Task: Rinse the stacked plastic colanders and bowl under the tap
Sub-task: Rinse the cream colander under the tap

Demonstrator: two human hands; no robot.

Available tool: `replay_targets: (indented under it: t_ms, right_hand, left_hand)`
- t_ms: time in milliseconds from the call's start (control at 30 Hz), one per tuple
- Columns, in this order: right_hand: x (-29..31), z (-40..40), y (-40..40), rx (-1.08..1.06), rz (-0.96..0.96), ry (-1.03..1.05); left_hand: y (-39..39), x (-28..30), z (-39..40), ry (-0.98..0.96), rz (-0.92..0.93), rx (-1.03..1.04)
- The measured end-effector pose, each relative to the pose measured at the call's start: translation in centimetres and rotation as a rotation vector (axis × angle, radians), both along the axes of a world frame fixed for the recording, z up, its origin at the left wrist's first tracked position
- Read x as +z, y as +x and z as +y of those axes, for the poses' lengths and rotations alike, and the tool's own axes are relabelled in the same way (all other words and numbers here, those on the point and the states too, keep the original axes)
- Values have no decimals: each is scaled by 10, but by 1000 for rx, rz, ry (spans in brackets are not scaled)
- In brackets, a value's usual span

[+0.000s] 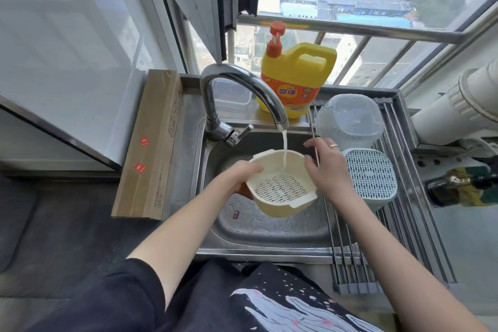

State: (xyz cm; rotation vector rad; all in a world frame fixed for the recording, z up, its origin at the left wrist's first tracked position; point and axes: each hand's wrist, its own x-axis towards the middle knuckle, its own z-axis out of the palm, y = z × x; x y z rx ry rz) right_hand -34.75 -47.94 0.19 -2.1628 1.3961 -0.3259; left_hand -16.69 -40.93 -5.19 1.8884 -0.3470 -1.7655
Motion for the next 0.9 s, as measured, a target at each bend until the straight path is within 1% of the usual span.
replay_targets:
  t_ms: [33,67,100,167,200,233,300,333,400,433,467,500,533,600,667,733,800,900]
  right_hand:
    - [-1,0,3,111,49,-73]
    - [-3,-1,8,204,132,-71]
    - [-8,-2,15,259,257,-35]
    - [-13,-6,31,277,519,74]
    - [-15,-9,38,273,595,125]
    - [-16,-12,44,278,625,156]
    - [-18,-14,50,322,593,151]
    - [-17,-14,51,333,556,127]
    - [-17,-14,51,266,435,28]
    - [-16,-14,51,195,372,-35]
    - [-15,-13,51,133,332,-86]
    - [-13,-12,51,95,312,-120]
    - [-12,-11,51,64,302,-129]
    - [-10,-8,49,-48,236,-108]
    - [-9,-6,44,-198,119,-33]
    - [-13,-5,34,-291,18,80]
    - [-17,-3,22,-324,-26,174]
    - [-25,0,7,-267,-39,255]
  left_hand:
    - [-2,2,-2,-9,-107,-91]
    - [-5,5,-4,-37,-198,-189]
    - [-9,12,-7,-72,-267,-289]
    - [-16,23,-12,-140,-346,-463]
    - [-17,25,-13,-157,-368,-507]
    - [-16,26,-13,-165,-375,-505]
    - [-7,24,-7,-178,-396,-412]
    - [-1,20,-2,-181,-445,-337]
    - [11,11,9,-135,-534,-191]
    - [15,6,15,-91,-491,-108]
    - [16,2,21,-45,-372,-16]
    - [14,1,27,7,-211,67]
    - [10,-1,31,55,-61,117]
    - [0,-4,36,107,174,184]
    - [-12,-7,35,109,364,298]
    - [-20,-8,30,84,450,389]
    - [-22,-6,26,47,398,368]
    - [-21,-4,20,-47,160,305]
